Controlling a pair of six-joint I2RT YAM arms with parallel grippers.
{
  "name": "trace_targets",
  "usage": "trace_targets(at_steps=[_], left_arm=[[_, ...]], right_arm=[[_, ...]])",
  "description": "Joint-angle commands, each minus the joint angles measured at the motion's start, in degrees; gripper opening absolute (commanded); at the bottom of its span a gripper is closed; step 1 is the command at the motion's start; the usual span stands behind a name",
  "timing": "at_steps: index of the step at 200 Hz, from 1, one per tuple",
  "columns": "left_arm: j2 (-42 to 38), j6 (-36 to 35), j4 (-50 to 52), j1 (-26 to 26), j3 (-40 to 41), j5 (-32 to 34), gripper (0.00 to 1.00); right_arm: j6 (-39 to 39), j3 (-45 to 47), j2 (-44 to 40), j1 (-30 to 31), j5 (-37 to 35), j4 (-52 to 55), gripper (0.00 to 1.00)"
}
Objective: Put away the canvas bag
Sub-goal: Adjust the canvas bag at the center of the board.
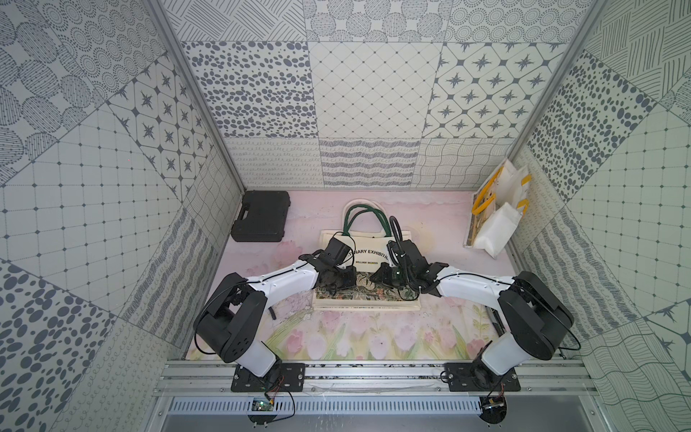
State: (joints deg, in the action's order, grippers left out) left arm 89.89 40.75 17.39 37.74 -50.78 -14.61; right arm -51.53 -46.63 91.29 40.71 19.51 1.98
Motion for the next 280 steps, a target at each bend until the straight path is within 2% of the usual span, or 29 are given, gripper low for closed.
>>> trace_targets(at_steps=[1,59,81,104,120,146,174,199,235,280], left_arm=[[2.6,4.4,2.5,2.9,-1.6,1.8,0.00],[9.0,9.9,1.2,5.7,-2.8,3.5,0.00],[8.9,11.2,4.6,5.8,-3.1,7.1,0.00],[5.3,15.3,11.5,5.7,-2.5,16.0,0.00],[2.6,16.8,14.3,5.3,-1.6,19.0,0.00],[0.3,16.7,14.6,2.3,0.5,16.8,0.00],[-1.0,18.3,9.3,-6.3,7.0,8.4,0.00],[-3.1,19.1,4.3,-13.0,12.1,3.1,0.00],[-3.8,17.3,7.7,-15.9,10.8,5.3,0.00],[1.1,14.6,12.0,-17.1,4.4,8.1,0.00]], right_arm=[[-2.4,0.3,1.7,0.9,-1.5,0.2,0.14],[-7.8,-0.8,10.5,3.6,-0.2,-3.4,0.15],[-11.5,-0.3,9.8,4.5,-6.3,1.7,0.14],[-14.4,1.6,4.8,5.0,-15.1,9.1,0.13],[-16.2,3.2,1.2,5.0,-19.0,12.7,0.13],[-16.9,6.1,-2.8,3.3,-20.3,13.8,0.13],[-17.8,9.0,-5.5,0.5,-18.7,12.2,0.14],[-16.8,8.5,-7.8,-0.8,-21.1,15.8,0.15],[-14.7,7.5,-8.6,-4.8,-20.3,18.6,0.16],[-9.7,4.0,-5.0,-11.1,-18.0,18.9,0.16]])
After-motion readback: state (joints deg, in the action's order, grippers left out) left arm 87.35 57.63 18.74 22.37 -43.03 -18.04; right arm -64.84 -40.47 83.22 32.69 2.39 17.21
